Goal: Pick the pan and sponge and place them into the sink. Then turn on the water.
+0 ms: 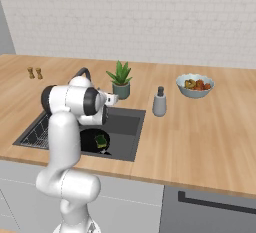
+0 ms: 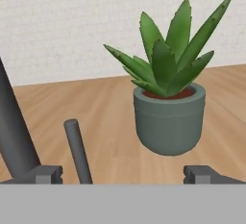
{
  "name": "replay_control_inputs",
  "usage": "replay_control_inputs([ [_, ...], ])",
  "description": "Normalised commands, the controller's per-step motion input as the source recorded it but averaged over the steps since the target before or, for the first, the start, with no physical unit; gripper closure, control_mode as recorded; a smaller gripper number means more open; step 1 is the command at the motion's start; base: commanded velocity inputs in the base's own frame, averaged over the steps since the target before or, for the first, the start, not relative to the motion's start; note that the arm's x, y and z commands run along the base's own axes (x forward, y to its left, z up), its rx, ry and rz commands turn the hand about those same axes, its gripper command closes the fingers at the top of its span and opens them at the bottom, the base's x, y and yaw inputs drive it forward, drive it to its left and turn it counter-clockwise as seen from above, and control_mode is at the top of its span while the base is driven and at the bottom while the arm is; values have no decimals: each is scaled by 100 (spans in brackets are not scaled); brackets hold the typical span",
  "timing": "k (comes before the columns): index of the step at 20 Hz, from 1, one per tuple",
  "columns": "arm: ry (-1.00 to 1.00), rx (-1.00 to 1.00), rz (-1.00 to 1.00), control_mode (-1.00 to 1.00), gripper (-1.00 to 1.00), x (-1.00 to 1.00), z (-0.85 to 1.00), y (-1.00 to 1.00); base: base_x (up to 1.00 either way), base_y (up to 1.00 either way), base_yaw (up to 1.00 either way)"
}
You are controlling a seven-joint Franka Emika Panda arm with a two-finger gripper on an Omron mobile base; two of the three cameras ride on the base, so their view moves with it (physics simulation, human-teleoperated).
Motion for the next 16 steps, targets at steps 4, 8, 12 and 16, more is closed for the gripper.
replay_control_inputs([
  [4, 0, 0, 0, -100, -100, 13, 0, 0, 0, 0, 0],
  [8, 0, 0, 0, -100, -100, 6, 0, 1, 0, 0, 0],
  [12, 0, 0, 0, -100, -100, 9, 0, 0, 0, 0, 0],
  [16, 0, 0, 0, -100, -100, 12, 0, 0, 0, 0, 0],
])
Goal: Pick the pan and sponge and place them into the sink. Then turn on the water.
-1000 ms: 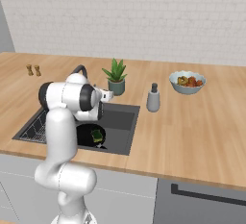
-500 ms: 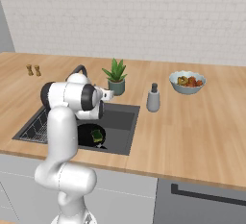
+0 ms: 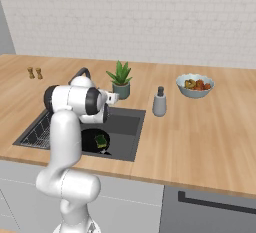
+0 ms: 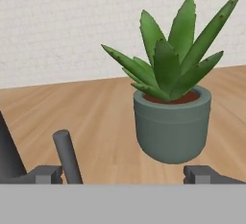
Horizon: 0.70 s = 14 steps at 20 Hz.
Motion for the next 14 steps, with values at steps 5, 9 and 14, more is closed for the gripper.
replay_control_inputs([
  [5, 0, 0, 0, -100, -100, 7, 0, 0, 0, 0, 0],
  [9, 0, 0, 0, -100, -100, 2, 0, 3, 0, 0, 0],
  [14, 0, 0, 0, -100, -100, 0, 0, 8, 0, 0, 0],
])
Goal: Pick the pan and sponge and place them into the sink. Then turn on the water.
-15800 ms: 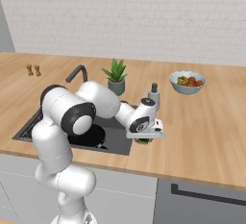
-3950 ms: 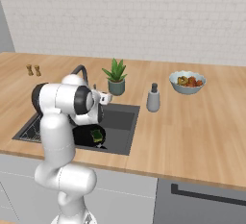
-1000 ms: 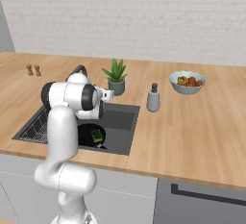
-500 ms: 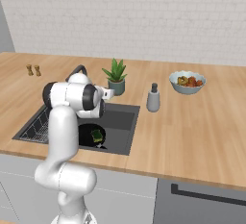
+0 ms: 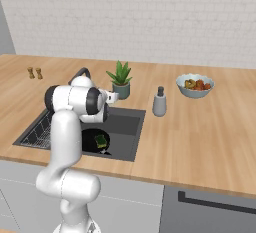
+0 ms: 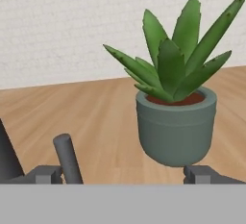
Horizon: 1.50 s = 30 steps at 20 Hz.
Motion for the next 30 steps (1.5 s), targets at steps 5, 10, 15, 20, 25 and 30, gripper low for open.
replay_control_inputs([
  [5, 0, 0, 0, -100, -100, 1, 0, 7, 0, 0, 0],
  [10, 0, 0, 0, -100, -100, 3, 0, 8, 0, 0, 0],
  [15, 0, 0, 0, -100, -100, 10, 0, 10, 0, 0, 0],
  [20, 0, 0, 0, -100, -100, 16, 0, 10, 0, 0, 0],
  [25, 0, 0, 0, -100, -100, 12, 0, 0, 0, 0, 0],
  [30, 0, 0, 0, -100, -100, 3, 0, 0, 0, 0, 0],
])
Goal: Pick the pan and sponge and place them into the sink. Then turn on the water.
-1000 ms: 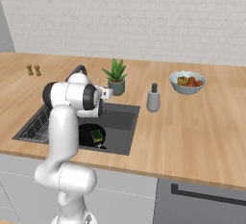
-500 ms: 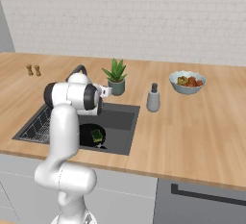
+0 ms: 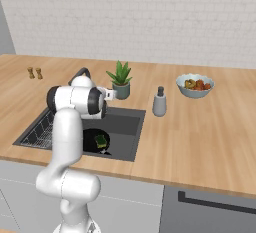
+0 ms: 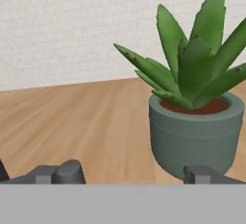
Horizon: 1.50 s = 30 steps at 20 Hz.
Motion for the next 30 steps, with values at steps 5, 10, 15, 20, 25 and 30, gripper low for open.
replay_control_inputs([
  [5, 0, 0, 0, -100, -100, 3, 0, 0, 0, 0, 0],
  [10, 0, 0, 0, -100, -100, 2, 0, 0, 0, 0, 0],
  [15, 0, 0, 0, -100, -100, 0, 0, -13, 0, 0, 0],
  [20, 0, 1, 0, -100, -100, 0, 0, -30, 0, 0, 0],
  [25, 0, 3, 0, -100, -100, 0, 0, -40, 0, 0, 0],
  [30, 0, 4, 0, -100, -100, 0, 0, -59, 0, 0, 0],
])
